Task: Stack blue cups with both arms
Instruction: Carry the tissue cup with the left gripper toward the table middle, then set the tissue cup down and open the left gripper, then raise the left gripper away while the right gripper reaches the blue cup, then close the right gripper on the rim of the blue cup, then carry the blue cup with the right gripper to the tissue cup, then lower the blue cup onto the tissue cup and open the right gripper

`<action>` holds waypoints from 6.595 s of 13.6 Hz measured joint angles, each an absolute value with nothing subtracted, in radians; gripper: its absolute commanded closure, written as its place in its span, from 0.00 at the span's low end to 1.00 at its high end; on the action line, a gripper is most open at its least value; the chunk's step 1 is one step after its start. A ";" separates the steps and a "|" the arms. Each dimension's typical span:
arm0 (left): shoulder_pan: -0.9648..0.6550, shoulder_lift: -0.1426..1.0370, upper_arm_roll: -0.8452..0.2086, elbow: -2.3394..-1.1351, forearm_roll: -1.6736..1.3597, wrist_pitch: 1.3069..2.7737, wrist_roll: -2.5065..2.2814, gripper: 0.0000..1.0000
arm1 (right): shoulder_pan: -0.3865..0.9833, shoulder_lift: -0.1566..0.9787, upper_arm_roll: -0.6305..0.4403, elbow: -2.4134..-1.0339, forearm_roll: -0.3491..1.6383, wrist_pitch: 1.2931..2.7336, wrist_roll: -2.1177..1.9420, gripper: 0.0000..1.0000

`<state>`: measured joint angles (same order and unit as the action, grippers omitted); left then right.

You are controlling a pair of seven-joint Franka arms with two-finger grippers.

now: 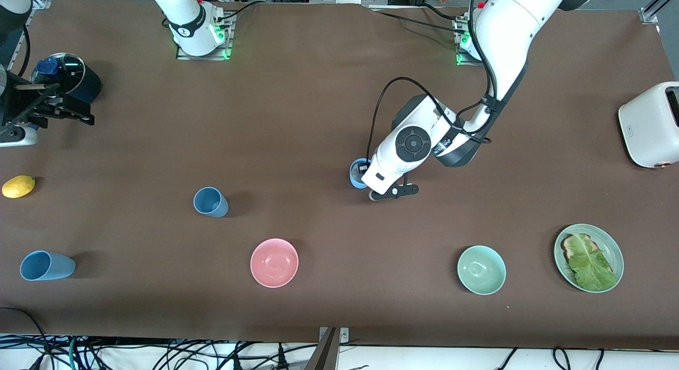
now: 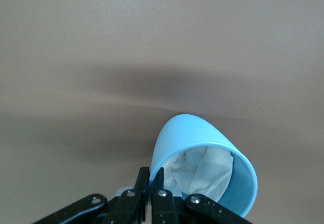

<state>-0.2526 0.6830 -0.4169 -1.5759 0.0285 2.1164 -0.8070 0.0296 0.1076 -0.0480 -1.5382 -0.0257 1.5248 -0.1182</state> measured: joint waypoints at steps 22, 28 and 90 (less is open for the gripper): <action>-0.184 0.370 -0.406 -1.434 0.081 1.555 -0.732 0.00 | 0.146 0.226 -0.030 -1.580 0.014 1.789 -0.079 0.00; -0.065 0.305 -0.366 -1.379 0.120 1.436 -0.516 0.00 | 0.146 0.384 -0.029 -1.585 0.015 1.966 -0.079 0.01; -0.001 0.008 -0.051 -1.604 0.003 1.549 -0.105 0.00 | 0.732 0.655 0.060 -1.234 0.009 2.043 0.861 1.00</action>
<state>-0.0014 0.0084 -0.0506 -1.6043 0.0031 1.5492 -0.1049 0.7323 0.6548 0.0602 -1.2340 0.0090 2.0428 0.8607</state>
